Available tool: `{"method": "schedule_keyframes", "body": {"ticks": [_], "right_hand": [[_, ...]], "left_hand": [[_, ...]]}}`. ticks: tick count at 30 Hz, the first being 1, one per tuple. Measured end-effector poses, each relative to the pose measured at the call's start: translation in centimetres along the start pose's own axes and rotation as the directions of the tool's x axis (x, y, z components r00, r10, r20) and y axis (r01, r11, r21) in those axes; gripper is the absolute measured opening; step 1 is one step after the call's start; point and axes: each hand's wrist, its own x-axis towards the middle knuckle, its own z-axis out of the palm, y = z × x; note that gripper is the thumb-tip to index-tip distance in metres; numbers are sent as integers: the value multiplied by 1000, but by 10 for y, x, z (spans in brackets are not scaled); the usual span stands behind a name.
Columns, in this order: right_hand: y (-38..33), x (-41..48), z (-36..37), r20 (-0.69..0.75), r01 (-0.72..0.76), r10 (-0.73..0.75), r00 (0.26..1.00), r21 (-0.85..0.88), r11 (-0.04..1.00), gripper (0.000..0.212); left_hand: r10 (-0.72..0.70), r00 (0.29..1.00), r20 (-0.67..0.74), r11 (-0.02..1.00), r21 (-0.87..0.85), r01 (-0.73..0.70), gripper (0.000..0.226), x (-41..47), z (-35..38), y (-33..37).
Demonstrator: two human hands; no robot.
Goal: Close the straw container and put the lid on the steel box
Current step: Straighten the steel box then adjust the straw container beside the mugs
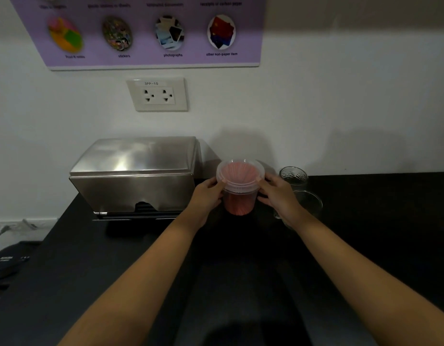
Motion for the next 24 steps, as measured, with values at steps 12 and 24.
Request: {"method": "schedule_keyframes", "body": {"ticks": [12, 24], "right_hand": [[1, 4, 1, -21, -3, 2, 1000, -48, 999, 38], [1, 7, -6, -12, -22, 21, 1000, -137, 990, 48]], "left_hand": [[-1, 1000, -15, 999, 48, 2, 35, 6, 0, 0], [20, 999, -31, 993, 119, -16, 15, 1, -3, -5]]}}
